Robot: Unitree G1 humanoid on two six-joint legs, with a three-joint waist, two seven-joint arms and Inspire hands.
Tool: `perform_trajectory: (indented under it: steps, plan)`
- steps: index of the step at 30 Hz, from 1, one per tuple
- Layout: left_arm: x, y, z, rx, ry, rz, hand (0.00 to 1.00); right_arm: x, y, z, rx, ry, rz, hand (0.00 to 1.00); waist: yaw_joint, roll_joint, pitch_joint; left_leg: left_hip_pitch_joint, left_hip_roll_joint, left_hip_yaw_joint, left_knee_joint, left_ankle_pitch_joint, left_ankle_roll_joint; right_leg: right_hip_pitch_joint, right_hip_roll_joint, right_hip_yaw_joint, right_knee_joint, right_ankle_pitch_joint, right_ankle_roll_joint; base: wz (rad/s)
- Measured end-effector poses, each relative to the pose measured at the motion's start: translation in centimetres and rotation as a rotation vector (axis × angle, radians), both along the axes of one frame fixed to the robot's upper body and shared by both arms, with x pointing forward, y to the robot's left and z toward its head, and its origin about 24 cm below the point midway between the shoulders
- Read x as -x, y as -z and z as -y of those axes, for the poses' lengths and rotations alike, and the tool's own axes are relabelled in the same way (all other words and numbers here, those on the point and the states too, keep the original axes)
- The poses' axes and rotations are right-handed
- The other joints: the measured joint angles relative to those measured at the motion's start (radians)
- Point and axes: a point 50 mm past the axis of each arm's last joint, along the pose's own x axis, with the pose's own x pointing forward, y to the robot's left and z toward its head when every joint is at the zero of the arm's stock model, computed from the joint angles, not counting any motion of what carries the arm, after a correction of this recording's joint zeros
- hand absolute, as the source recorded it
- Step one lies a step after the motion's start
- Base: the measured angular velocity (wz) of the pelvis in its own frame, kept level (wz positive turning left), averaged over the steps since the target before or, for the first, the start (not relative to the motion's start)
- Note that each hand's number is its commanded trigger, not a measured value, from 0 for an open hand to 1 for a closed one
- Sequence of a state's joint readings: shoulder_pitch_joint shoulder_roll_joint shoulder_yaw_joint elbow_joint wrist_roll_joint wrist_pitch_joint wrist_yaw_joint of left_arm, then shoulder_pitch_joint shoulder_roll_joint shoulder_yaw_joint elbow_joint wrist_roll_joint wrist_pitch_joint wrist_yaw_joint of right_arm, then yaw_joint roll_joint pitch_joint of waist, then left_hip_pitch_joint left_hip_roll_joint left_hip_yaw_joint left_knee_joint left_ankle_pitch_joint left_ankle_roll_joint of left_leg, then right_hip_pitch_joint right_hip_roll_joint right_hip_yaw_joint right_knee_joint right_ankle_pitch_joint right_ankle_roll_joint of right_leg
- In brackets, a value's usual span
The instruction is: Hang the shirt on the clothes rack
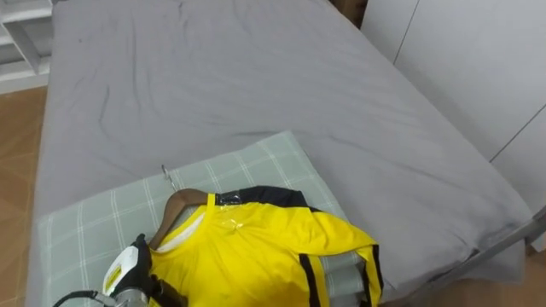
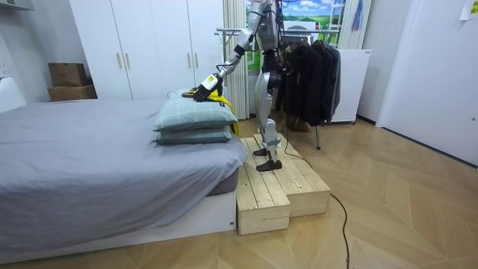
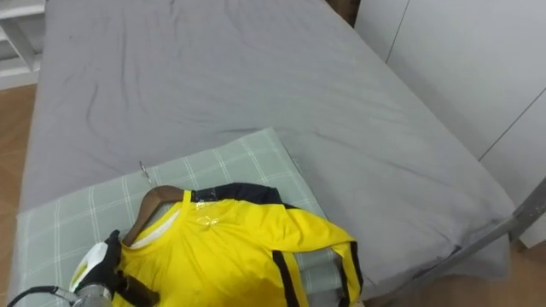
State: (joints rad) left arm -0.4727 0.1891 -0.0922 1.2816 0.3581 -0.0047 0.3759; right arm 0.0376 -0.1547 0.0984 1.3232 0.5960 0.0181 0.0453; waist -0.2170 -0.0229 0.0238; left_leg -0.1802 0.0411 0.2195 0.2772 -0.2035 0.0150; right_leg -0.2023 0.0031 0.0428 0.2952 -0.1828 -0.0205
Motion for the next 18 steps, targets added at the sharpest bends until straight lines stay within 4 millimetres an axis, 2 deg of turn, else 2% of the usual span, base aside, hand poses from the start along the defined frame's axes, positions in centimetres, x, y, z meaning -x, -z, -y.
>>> perform_trajectory:
  steps: [4,9,18]
  plan:
    - [-0.3,-0.3,0.0,-0.002,-0.013,0.019,0.0,-0.6,-0.1,0.1,0.005,-0.012,0.006,0.0,-0.007,0.003,0.0041,-0.004,0.0,0.002,0.0,0.001,0.001,-0.007,-0.001,0.0,0.004,-0.001,0.001,0.0]
    - [-0.5,-0.6,-0.1,-0.024,-0.032,0.045,0.0,-1.4,-0.2,0.1,0.007,-0.02,0.023,0.0,-0.032,0.007,0.0115,-0.033,-0.002,-0.004,0.015,0.001,0.001,-0.04,-0.004,-0.005,0.031,-0.011,0.0,0.04]
    - [-1.1,-1.2,-0.3,-0.045,-0.033,0.067,0.0,-1.9,-0.3,0.1,0.01,-0.022,0.03,0.0,-0.055,0.001,0.0154,-0.085,-0.007,-0.019,0.049,0.001,0.0,-0.1,-0.015,-0.026,0.102,-0.042,-0.008,0.07]
